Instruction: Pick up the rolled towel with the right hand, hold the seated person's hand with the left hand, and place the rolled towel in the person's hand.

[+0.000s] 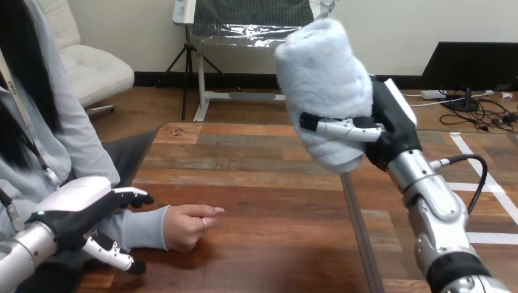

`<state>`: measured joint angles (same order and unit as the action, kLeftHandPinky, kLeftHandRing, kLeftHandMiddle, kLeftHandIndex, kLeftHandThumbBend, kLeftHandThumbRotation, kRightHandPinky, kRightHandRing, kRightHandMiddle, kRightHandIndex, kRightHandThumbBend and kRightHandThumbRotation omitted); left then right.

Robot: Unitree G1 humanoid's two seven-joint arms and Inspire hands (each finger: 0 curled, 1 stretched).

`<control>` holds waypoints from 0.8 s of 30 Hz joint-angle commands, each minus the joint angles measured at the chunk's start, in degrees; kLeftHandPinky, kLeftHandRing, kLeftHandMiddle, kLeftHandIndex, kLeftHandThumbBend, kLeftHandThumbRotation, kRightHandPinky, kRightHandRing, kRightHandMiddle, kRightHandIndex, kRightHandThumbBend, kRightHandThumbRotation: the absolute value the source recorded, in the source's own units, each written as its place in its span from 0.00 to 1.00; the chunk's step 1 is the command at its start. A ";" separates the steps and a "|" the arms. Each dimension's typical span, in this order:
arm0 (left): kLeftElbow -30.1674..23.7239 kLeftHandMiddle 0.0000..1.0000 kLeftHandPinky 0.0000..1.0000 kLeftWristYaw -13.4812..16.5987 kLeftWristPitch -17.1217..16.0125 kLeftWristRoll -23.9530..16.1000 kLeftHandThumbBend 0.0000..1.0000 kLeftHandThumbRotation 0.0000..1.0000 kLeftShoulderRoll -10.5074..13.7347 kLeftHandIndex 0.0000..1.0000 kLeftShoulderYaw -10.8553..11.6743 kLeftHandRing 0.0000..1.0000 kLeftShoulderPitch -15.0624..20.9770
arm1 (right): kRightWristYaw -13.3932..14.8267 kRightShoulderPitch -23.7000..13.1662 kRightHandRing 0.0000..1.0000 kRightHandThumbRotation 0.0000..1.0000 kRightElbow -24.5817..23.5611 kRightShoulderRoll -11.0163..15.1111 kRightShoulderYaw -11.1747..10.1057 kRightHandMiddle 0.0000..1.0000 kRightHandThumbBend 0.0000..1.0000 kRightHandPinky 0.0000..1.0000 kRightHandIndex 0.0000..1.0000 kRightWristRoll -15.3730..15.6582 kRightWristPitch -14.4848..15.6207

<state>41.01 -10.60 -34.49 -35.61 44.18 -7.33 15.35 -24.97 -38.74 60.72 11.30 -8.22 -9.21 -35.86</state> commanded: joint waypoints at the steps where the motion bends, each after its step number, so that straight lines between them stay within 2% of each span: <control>1: 2.49 0.82 0.78 2.43 -0.43 -0.20 1.00 0.32 0.66 0.82 -1.21 0.83 5.75 | -1.47 -0.06 0.39 0.00 -7.07 -0.10 -1.65 0.46 0.72 0.32 0.45 -2.94 1.07; 5: 3.23 0.83 0.79 2.16 0.61 -1.17 1.00 0.32 0.71 0.83 -2.54 0.84 6.45 | -1.51 1.39 0.39 0.00 -10.10 -0.07 -1.30 0.46 0.72 0.32 0.45 -3.25 2.13; 8: 4.29 0.83 0.79 3.15 0.02 -1.32 1.00 0.31 0.47 0.83 -2.96 0.84 6.69 | -3.48 2.43 0.39 0.00 -12.21 -0.16 -1.30 0.47 0.71 0.32 0.46 -4.63 2.99; 18: 6.82 0.82 0.79 5.21 0.34 -2.92 1.00 0.35 -0.06 0.83 -5.60 0.83 7.96 | -4.37 5.43 0.38 0.00 -17.95 -0.40 -1.00 0.47 0.70 0.32 0.45 -5.65 5.77; 24: 8.26 0.81 0.72 6.42 0.65 -3.37 1.00 0.38 -0.64 0.82 -6.55 0.79 8.52 | -4.78 7.07 0.37 0.00 -21.18 -0.63 -0.78 0.47 0.69 0.30 0.45 -6.32 7.81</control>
<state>47.86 -6.09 -34.00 -38.72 44.16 -12.59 19.76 -29.59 -30.17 45.67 11.29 -8.52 -13.72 -28.80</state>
